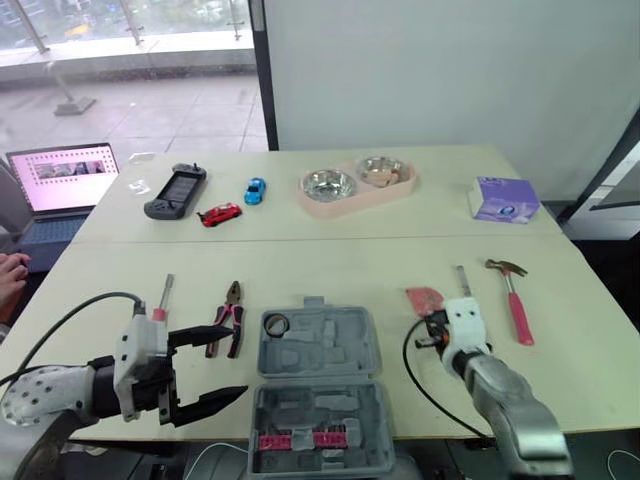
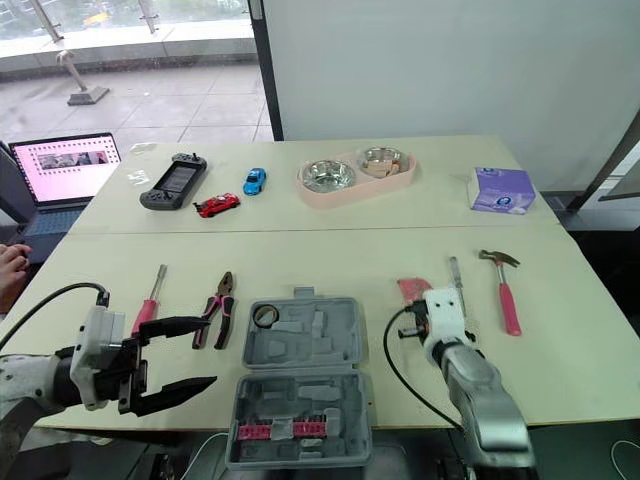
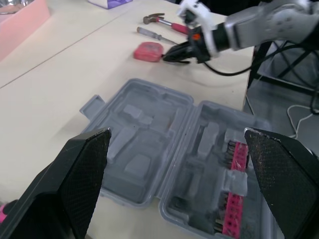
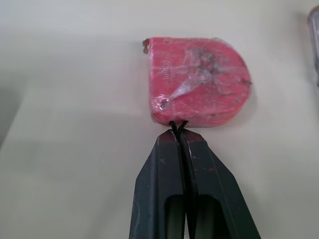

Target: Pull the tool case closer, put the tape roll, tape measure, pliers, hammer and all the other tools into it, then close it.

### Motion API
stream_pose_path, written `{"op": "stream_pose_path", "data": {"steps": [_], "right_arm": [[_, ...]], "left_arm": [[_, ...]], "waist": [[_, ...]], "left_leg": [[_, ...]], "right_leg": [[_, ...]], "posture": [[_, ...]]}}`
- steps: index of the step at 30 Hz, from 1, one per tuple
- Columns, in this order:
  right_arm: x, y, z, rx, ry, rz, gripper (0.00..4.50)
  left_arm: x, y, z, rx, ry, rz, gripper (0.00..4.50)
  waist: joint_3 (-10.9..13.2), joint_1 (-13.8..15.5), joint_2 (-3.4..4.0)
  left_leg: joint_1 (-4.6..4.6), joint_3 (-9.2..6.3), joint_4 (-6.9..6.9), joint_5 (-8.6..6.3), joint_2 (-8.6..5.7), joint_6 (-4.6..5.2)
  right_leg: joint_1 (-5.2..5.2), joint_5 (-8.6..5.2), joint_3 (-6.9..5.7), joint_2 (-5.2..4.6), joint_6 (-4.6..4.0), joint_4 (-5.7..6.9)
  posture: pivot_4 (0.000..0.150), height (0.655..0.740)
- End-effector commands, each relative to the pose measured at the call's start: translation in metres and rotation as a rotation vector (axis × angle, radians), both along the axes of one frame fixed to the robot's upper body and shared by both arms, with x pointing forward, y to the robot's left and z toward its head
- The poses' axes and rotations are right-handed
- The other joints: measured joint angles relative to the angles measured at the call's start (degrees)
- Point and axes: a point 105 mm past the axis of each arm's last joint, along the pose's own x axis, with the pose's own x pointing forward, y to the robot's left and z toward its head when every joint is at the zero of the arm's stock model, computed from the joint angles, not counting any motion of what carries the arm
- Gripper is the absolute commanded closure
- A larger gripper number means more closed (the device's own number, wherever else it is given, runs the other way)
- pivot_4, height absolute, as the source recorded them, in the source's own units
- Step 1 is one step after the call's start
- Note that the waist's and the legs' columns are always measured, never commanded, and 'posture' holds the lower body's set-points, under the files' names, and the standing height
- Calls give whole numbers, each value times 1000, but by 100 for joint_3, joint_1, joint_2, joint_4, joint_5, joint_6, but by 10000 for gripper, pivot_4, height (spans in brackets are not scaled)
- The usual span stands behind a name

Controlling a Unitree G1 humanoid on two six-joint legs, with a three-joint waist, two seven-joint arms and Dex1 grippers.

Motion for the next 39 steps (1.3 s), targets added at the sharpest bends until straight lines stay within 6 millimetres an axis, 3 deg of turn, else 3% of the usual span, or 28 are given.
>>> {"op": "stream_pose_path", "data": {"steps": [1,10,19,26,39], "right_arm": [[-28,15,14,15,-21,69,44755],[-97,32,11,90,84,93,44755],[-125,37,-1,111,208,100,44755],[-134,39,-19,122,288,129,44755],[-131,33,-25,121,296,137,44755]], "left_arm": [[-1,-4,2,6,-17,-29,0],[2,-6,0,1,-10,-67,0],[3,-6,-5,1,-3,-91,0],[5,-6,-6,5,-6,-95,0],[7,-8,-4,5,-15,-86,0]], "waist": [[0,6,-1],[0,27,-3],[1,48,-5],[1,74,-6],[-2,132,-13]], "left_leg": [[0,-1,0,0,0,0],[-2,-3,-1,0,3,0],[-8,-9,-2,-1,3,0],[-11,-10,-2,-1,3,0],[-12,-6,-2,-1,3,0]], "right_leg": [[0,-1,0,0,-1,0],[0,-13,-3,-1,-13,-4],[-1,-17,-7,-1,-12,-8],[-1,-17,-8,-2,-12,-17],[0,-16,-8,-2,-14,-27]], "posture": [[1500,7239],[1500,7239],[1500,7239],[1500,7239],[1500,7239]]}}
